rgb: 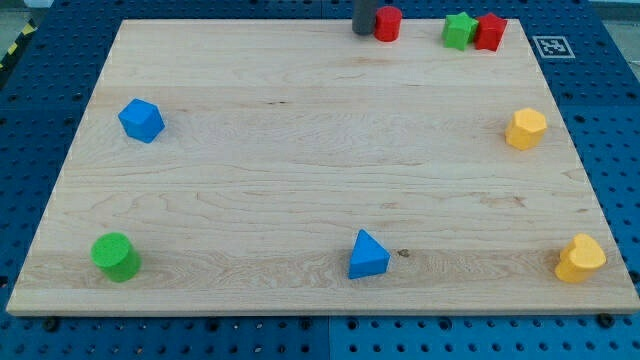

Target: Slide the yellow hexagon closer to the green star and red star

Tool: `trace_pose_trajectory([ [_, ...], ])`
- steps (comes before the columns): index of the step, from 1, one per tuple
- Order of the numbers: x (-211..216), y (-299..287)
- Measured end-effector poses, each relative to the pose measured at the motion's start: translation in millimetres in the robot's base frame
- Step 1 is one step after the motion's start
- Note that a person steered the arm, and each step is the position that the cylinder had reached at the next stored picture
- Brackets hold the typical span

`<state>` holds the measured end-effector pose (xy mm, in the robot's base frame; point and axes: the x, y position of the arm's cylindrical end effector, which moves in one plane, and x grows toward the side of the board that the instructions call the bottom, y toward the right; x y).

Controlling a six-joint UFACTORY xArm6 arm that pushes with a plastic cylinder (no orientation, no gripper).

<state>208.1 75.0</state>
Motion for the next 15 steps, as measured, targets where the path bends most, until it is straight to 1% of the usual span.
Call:
trace_pose_trajectory([
  [1,0,61],
  [2,5,103],
  [3,13,67],
  [4,51,13],
  [5,153,13],
  [6,245,43],
  [7,277,127],
  [8,276,162],
  [9,264,162],
  [11,212,172],
  [12,190,173],
  [13,169,188],
  [15,132,192],
])
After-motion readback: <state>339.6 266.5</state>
